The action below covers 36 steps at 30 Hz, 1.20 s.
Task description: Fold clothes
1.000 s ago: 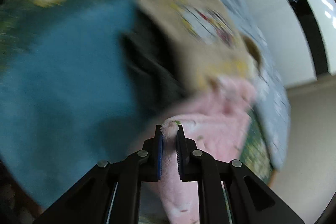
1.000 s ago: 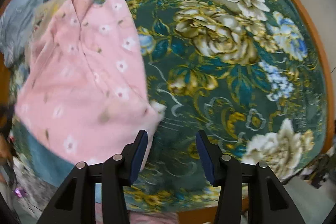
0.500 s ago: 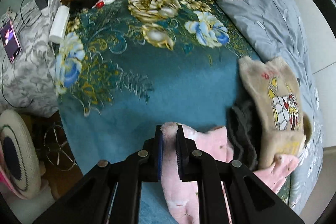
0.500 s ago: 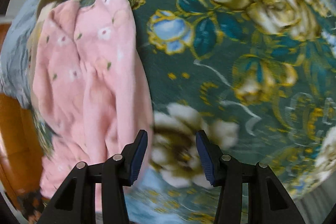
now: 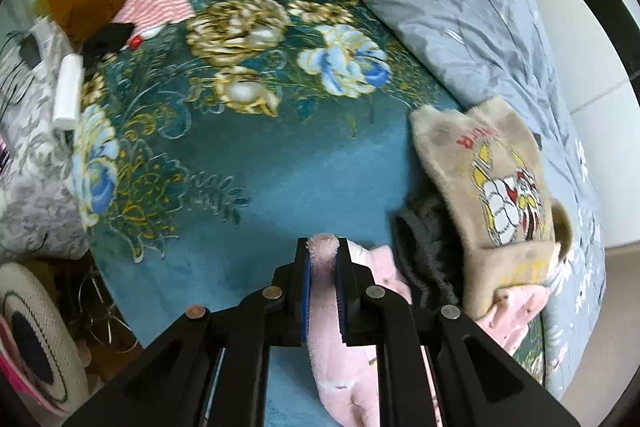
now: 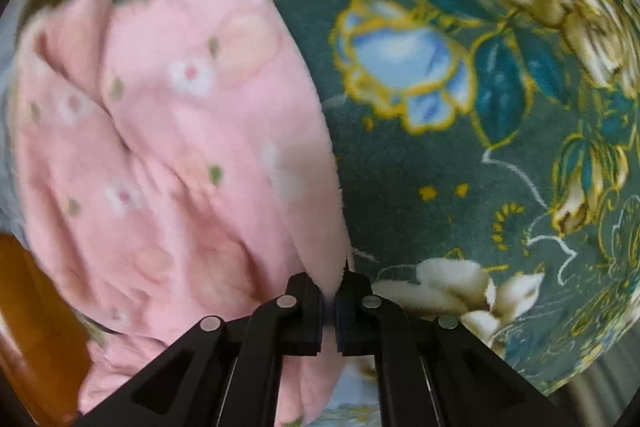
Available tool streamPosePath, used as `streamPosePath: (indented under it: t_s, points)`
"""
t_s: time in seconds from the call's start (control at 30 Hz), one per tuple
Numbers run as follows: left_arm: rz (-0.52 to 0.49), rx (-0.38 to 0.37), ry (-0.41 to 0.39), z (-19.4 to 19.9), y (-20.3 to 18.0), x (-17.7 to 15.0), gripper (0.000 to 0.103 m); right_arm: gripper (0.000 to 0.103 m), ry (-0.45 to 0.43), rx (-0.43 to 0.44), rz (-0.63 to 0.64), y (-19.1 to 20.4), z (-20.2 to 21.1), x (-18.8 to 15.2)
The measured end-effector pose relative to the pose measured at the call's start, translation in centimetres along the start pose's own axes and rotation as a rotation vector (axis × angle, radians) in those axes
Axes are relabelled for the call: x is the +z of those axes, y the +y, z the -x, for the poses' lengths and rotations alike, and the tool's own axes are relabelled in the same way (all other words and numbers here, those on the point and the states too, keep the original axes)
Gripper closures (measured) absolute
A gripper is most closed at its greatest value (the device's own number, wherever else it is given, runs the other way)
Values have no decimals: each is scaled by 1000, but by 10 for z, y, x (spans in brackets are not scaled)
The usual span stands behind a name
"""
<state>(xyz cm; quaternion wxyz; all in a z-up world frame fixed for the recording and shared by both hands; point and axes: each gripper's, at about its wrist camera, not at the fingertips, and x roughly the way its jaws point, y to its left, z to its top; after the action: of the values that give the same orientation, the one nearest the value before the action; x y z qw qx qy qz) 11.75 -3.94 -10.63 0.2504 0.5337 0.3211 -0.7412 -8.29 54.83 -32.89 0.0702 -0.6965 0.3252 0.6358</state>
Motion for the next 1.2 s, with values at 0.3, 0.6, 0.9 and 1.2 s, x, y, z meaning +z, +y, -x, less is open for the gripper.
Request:
streamPosePath:
  t_s: [0.3,0.6,0.9,1.2]
  points:
    - [-135,-171,114,-29,-75,-13,92,99,-642,189,-135,-107,265,-24]
    - [-203,-73,147,-43,-68,-33,92,99,-275,34,-373,-225,121,-109]
    - [-112,211,112,-48,8,-30,92,92,-53,41,-347,-224,29,-137]
    - [-8,378,98,-48,53,-29,92,58,-218,92,-447,-282,65,-76]
